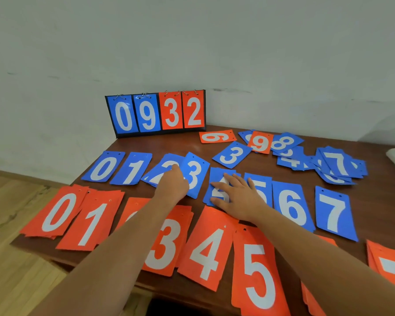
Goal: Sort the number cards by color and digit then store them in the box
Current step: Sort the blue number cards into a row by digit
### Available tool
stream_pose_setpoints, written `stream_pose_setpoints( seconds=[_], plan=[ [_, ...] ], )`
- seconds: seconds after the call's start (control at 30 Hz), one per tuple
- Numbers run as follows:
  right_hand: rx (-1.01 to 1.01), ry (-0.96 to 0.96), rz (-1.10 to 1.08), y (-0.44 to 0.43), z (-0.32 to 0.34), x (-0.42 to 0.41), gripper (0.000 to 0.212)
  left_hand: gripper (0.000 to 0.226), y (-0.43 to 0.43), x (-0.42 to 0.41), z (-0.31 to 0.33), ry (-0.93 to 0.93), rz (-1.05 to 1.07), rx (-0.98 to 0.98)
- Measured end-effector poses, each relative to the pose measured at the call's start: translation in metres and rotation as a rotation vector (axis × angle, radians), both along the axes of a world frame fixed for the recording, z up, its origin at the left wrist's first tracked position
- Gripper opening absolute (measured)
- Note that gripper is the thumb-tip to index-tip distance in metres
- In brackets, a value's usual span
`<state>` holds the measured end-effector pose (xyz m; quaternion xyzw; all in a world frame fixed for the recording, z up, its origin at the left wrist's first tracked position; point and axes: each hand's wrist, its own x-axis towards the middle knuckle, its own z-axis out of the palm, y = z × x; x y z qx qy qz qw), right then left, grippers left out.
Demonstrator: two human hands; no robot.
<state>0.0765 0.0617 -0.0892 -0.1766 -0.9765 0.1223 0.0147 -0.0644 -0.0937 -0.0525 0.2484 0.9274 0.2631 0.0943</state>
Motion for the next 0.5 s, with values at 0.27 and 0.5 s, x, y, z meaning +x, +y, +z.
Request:
stream_pose_setpoints(
  seconds=[0.27,0.5],
  plan=[
    [-0.010,0.018,-0.016,0.000,0.003,-0.004,0.063,0.034,-0.005,0.020,0.004,0.427,-0.072,-0.205],
    [-0.029,0.079,-0.065,0.001,0.004,-0.002,0.062,0.036,-0.039,0.081,0.019,0.141,-0.605,-0.130]
  ],
)
